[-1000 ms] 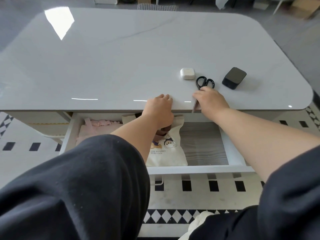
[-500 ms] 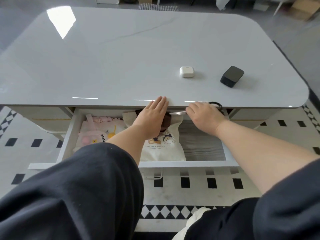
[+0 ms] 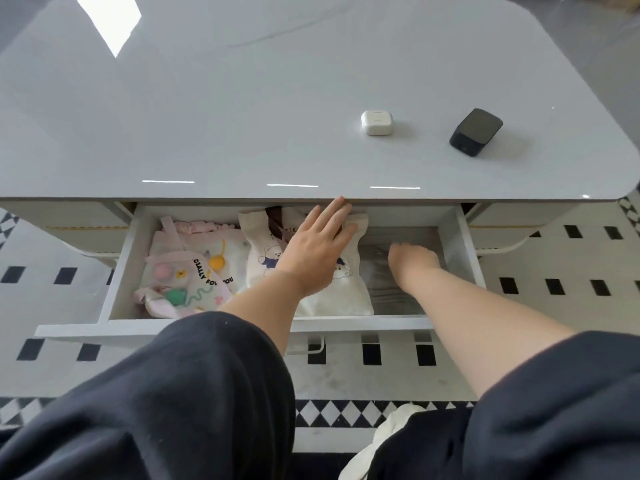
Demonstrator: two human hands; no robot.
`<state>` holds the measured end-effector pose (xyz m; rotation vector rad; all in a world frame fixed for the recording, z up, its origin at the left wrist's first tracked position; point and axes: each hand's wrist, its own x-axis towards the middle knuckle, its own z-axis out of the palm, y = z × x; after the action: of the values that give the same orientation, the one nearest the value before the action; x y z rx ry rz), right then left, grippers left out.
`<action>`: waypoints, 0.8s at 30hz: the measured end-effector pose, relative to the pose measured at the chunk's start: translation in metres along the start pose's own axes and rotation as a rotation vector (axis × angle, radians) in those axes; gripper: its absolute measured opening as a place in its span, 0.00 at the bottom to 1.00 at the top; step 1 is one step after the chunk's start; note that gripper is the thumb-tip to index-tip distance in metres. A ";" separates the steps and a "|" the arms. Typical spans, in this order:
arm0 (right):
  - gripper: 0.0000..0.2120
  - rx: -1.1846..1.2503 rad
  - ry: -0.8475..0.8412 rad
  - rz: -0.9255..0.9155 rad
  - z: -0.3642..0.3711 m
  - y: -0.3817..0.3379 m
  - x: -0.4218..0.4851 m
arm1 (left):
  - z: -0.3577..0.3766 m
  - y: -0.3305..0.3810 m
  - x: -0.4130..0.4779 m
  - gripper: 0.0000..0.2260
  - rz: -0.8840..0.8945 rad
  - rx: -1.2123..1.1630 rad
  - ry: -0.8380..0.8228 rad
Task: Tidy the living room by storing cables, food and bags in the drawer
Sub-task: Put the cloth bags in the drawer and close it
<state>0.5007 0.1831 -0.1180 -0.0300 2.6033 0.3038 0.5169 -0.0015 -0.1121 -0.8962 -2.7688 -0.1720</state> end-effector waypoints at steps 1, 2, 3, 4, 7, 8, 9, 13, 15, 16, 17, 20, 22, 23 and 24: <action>0.19 0.001 -0.026 0.007 0.004 -0.002 0.002 | 0.001 0.000 0.000 0.25 0.002 0.012 -0.005; 0.19 0.004 -0.037 0.008 0.007 -0.003 0.004 | 0.003 0.000 0.000 0.25 -0.002 0.023 -0.015; 0.18 0.007 -0.038 0.004 0.011 -0.004 0.006 | 0.004 0.000 -0.001 0.25 -0.002 0.034 -0.016; 0.17 0.018 -0.028 -0.005 0.014 -0.004 0.007 | 0.005 -0.001 -0.001 0.24 0.003 0.043 -0.018; 0.16 0.030 -0.018 -0.046 0.022 -0.006 0.010 | 0.008 -0.005 -0.002 0.21 0.047 0.099 -0.037; 0.16 0.021 -0.030 -0.061 0.023 -0.006 0.010 | 0.008 -0.006 -0.003 0.20 0.062 0.124 -0.052; 0.16 0.012 -0.044 -0.071 0.024 -0.006 0.011 | 0.008 -0.007 -0.003 0.19 0.072 0.145 -0.064; 0.16 0.007 -0.018 -0.077 0.020 -0.006 0.008 | 0.005 -0.010 -0.003 0.18 0.085 0.198 -0.091; 0.14 0.030 0.125 -0.104 0.015 -0.002 0.004 | 0.001 -0.012 -0.003 0.20 0.097 0.208 -0.090; 0.12 0.046 0.220 -0.131 0.012 0.001 0.001 | -0.002 -0.012 -0.003 0.21 0.104 0.202 -0.086; 0.11 0.061 0.310 -0.163 0.008 0.004 0.000 | -0.005 -0.012 -0.002 0.21 0.107 0.194 -0.080; 0.05 0.138 0.574 -0.275 -0.004 0.017 -0.006 | -0.021 -0.006 0.009 0.21 0.060 0.158 -0.081; 0.08 0.129 0.691 -0.298 -0.015 0.023 -0.008 | -0.029 -0.002 0.018 0.25 -0.013 0.152 -0.151; 0.10 0.134 0.725 -0.294 -0.021 0.026 -0.010 | -0.031 -0.001 0.023 0.26 -0.060 0.133 -0.197; 0.11 0.147 0.751 -0.279 -0.028 0.029 -0.012 | -0.034 0.001 0.029 0.28 -0.103 0.103 -0.212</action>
<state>0.4950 0.2049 -0.0825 -0.5461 3.2932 -0.0165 0.5010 0.0096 -0.0721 -0.7875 -2.9891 0.0517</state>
